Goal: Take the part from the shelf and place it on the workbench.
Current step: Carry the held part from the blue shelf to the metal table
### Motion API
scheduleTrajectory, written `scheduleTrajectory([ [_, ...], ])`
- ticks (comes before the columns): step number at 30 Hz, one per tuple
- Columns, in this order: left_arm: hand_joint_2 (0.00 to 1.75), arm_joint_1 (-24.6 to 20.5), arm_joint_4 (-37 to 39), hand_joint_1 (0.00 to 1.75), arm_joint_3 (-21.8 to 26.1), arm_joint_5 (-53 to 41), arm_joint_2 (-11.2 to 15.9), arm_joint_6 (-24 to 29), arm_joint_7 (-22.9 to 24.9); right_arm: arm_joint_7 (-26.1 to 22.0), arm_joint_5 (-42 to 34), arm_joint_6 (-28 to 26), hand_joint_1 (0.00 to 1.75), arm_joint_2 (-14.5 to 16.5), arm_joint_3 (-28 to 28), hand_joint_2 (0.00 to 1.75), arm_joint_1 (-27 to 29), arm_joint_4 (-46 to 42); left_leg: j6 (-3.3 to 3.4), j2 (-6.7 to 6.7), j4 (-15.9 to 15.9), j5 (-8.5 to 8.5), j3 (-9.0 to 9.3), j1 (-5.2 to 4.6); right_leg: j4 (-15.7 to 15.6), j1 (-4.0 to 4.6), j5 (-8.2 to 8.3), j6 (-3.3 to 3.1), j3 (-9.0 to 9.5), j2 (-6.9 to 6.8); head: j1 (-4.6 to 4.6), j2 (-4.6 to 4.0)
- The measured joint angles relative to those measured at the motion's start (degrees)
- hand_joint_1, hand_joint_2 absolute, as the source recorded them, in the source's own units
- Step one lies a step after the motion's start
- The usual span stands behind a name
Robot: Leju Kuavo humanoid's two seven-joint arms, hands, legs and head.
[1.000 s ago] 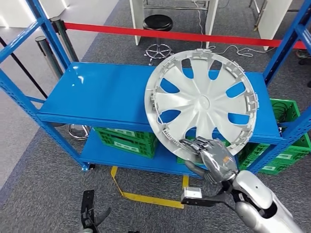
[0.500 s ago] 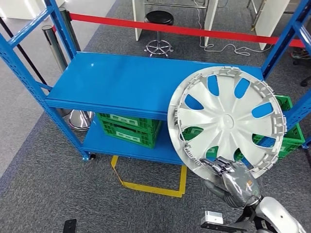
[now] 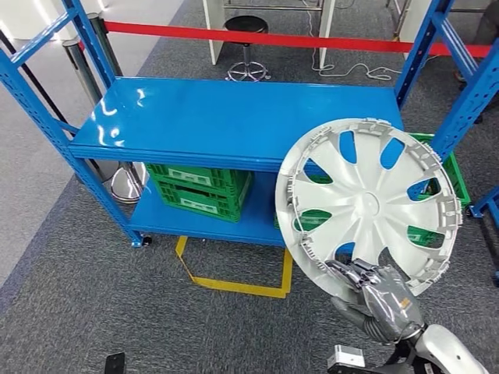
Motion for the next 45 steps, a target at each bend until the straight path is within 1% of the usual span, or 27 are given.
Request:
scheduleTrajectory([
  [1,1.75,0.0,0.0,0.0,0.0,-0.1,0.0,-0.2,0.0,0.0,0.0,0.1,1.75,0.0,-0.1,1.75,0.2,-0.1,-0.02,0.0,2.7,-0.73,0.0,0.06,0.2,0.12,0.64,-0.06,-0.76,0.0,0.01,0.0],
  [3,1.75,0.0,0.0,0.0,0.1,0.2,0.0,-0.4,0.1,0.0,0.1,0.4,1.75,0.0,-0.4,1.75,0.6,-0.3,0.28,-0.02,2.7,1.2,2.34,0.08,0.7,0.37,1.72,-0.04,-2.64,0.03,0.01,0.01],
  [4,1.75,0.0,0.0,0.0,0.1,0.3,0.0,-0.4,0.1,0.0,0.2,0.7,1.75,-0.1,-0.6,1.75,0.9,-0.5,0.66,-0.08,-0.4,2.71,4.86,0.02,0.9,0.47,2.18,-0.02,-3.43,0.05,0.0,0.01],
  [6,1.75,0.0,0.0,0.0,0.3,0.3,0.1,-0.3,0.1,0.1,0.4,1.4,1.75,-0.3,-1.0,1.75,1.3,-0.9,1.65,-0.3,-8.8,3.55,10.5,-0.2,1.1,0.66,3.03,0.23,-4.46,0.05,0.04,0.0],
  [8,1.75,-0.1,0.0,0.0,0.4,0.2,0.1,-0.1,0.1,0.2,0.6,1.8,1.75,-0.7,-1.3,1.75,1.4,-1.2,2.25,-0.44,-13.7,2.95,13.07,-0.59,1.0,0.53,4.05,0.82,-5.05,-0.02,0.07,0.01],
  [10,1.75,-0.1,0.0,0.0,0.5,0.1,0.0,0.0,0.0,0.2,0.7,1.9,1.75,-0.9,-1.5,1.75,1.4,-1.5,2.57,-0.35,-14.8,3.78,12.68,-0.77,0.8,0.19,4.87,1.61,-5.59,0.02,0.03,0.01],
  [11,1.75,-0.1,0.0,0.0,0.6,0.1,0.0,0.2,-0.2,0.2,0.7,2.0,1.75,-1.1,-1.6,1.75,1.5,-1.6,2.83,-0.32,-15.2,4.45,12.17,-0.74,1.1,0.12,4.3,1.9,-6.11,0.12,0.05,0.01],
  [13,1.75,-0.1,0.0,0.0,0.8,0.0,-0.1,0.7,-1.0,0.4,1.0,2.1,1.75,-1.5,-1.8,1.75,1.8,-1.8,3.32,-0.32,-15.9,5.91,10.88,-0.54,4.8,0.13,0.03,2.15,-7.76,0.31,0.09,0.0],
  [15,1.75,-0.1,0.0,0.0,0.9,-0.3,-0.2,1.1,-1.6,0.5,1.2,2.3,1.75,-1.7,-2.0,1.75,2.0,-1.8,3.55,-0.56,-15.9,7.18,9.33,-0.64,11.4,0.23,-4.79,2.28,-9.53,0.34,0.11,0.0],
  [16,1.75,-0.1,0.0,0.0,1.0,-0.6,-0.2,1.2,-1.7,0.6,1.2,2.3,1.75,-1.8,-2.1,1.75,2.1,-1.9,3.54,-0.76,-15.9,7.82,8.55,-0.68,14.3,0.24,-5.47,2.35,-9.9,0.35,0.08,-0.01],
  [17,1.75,-0.1,0.0,0.0,1.0,-0.9,-0.2,1.3,-1.7,0.7,1.2,2.4,1.75,-1.8,-2.1,1.75,2.2,-1.9,3.49,-0.99,-15.8,8.4,7.8,-0.71,15.7,0.25,-4.78,2.39,-9.65,0.36,0.1,-0.01],
  [18,1.75,-0.1,0.0,0.0,1.0,-1.1,-0.3,1.5,-1.6,0.7,1.2,2.4,1.75,-1.9,-2.1,1.75,2.3,-1.9,3.38,-1.29,-15.8,8.98,7.02,-0.72,15.4,0.24,-3.16,2.41,-8.49,0.41,0.11,-0.01],
  [20,1.75,-0.1,0.0,0.0,1.0,-1.3,-0.4,1.7,-1.5,0.7,1.3,2.6,1.75,-1.9,-2.3,1.75,2.4,-2.0,3.0,-2.02,-15.3,9.93,5.71,-0.7,9.2,0.14,-0.42,2.34,-3.43,1.6,0.1,-0.01],
  [22,1.75,-0.3,0.0,0.0,1.0,-1.4,-0.5,1.9,-1.5,0.7,1.3,2.7,1.75,-2.1,-2.5,1.75,2.4,-2.1,2.48,-2.84,-14.4,10.64,4.51,-0.84,1.5,-0.02,-1.02,2.17,1.97,3.61,0.04,-0.01],
  [23,1.75,-0.4,0.0,0.0,1.0,-1.4,-0.5,1.9,-1.5,0.7,1.3,2.8,1.75,-2.2,-2.5,1.75,2.5,-2.2,2.23,-3.28,-14.0,11.03,3.96,-0.9,-0.6,0.0,-1.88,2.05,3.27,4.17,0.01,0.0],
  [25,1.75,-0.4,0.0,0.0,1.0,-1.5,-0.4,2.0,-1.5,0.7,1.3,2.9,1.75,-2.3,-2.5,1.75,2.6,-2.2,1.72,-4.29,-13.6,11.83,3.15,-0.92,-1.4,-0.01,-2.24,1.54,3.28,3.27,0.04,0.01],
  [26,1.75,-0.3,0.0,0.0,1.0,-1.5,-0.4,2.0,-1.5,0.7,1.3,2.9,1.75,-2.3,-2.5,1.75,2.6,-2.3,1.42,-4.3,-13.2,11.61,2.78,-0.92,-1.3,-0.1,-2.02,1.15,3.03,2.63,-0.04,0.01],
  [28,1.75,-0.2,0.0,0.0,1.0,-1.5,-0.4,2.1,-1.5,0.7,1.3,2.9,1.75,-2.4,-2.5,1.75,2.8,-2.4,0.66,-3.09,-9.4,8.67,1.26,-0.76,-1.4,-0.3,-1.56,0.38,2.69,1.16,-0.43,0.0],
  [31,1.75,-0.2,0.0,0.0,1.0,-1.5,-0.5,2.1,-1.5,0.7,1.3,3.0,1.75,-2.4,-2.5,1.75,3.0,-2.5,-0.42,-1.11,1.2,2.78,-2.04,-0.03,-1.2,-0.04,-1.08,-0.07,2.25,-1.03,-0.77,0.01],
  [33,1.75,-0.1,0.0,0.0,1.0,-1.6,-0.5,2.1,-1.4,0.7,1.3,3.0,1.75,-2.4,-2.5,1.75,3.1,-2.5,-0.65,-0.76,1.9,3.28,-1.03,0.33,-1.0,0.0,-0.94,-0.01,1.87,-2.34,-0.78,0.01],
  [35,1.75,-0.1,0.0,0.0,1.0,-1.9,-0.5,2.1,-1.4,0.9,1.5,3.0,1.75,-2.4,-2.5,1.75,3.3,-2.6,-0.42,0.35,-4.9,6.21,3.35,0.39,-0.9,0.03,-0.95,0.16,1.79,-3.58,-0.79,0.01],
  [37,1.75,-0.1,0.0,0.0,1.0,-2.4,-0.5,2.0,-1.4,1.3,1.9,3.0,1.75,-2.5,-2.5,1.75,3.7,-2.8,0.25,2.1,-11.3,7.47,7.07,-0.14,-0.8,0.2,-0.99,0.6,1.71,-4.72,-0.74,0.01],
  [38,1.75,-0.1,0.0,0.0,0.9,-2.7,-0.6,1.9,-1.3,1.5,2.1,3.0,1.75,-2.6,-2.5,1.75,4.1,-3.0,0.62,2.59,-12.7,7.33,7.69,-0.46,-0.8,0.26,-0.98,0.94,1.67,-5.23,-0.74,0.01],
  [40,1.75,0.0,0.0,0.0,0.9,-3.1,-0.7,1.9,-1.3,1.9,2.4,2.8,1.75,-2.8,-2.5,1.75,4.9,-3.5,1.42,1.98,-13.4,7.32,7.58,-0.76,-1.0,0.25,-0.93,1.73,1.74,-6.17,-0.72,0.0],
  [41,1.75,0.1,0.0,0.0,0.9,-3.2,-0.7,1.9,-1.4,2.1,2.5,2.7,1.75,-2.9,-2.5,1.75,5.4,-3.8,1.88,1.46,-13.8,7.49,7.59,-0.72,-0.9,0.15,-1.3,2.05,1.63,-5.69,-0.7,-0.01],
  [43,1.75,0.1,0.0,0.0,0.9,-3.3,-0.8,1.8,-1.6,2.4,2.6,2.4,1.75,-3.2,-2.5,1.75,6.2,-4.4,2.74,0.44,-14.5,7.97,7.64,-0.49,2.2,-0.02,-3.56,2.37,0.0,-3.0,-0.48,0.0],
  [45,1.75,-0.1,0.0,0.0,0.9,-3.5,-1.1,1.6,-1.8,2.4,2.8,2.2,1.75,-3.5,-2.4,1.75,6.6,-4.6,3.1,-0.58,-14.7,8.16,7.52,-0.48,9.8,-0.02,-6.93,2.36,-3.96,-0.34,-0.26,0.0],
])
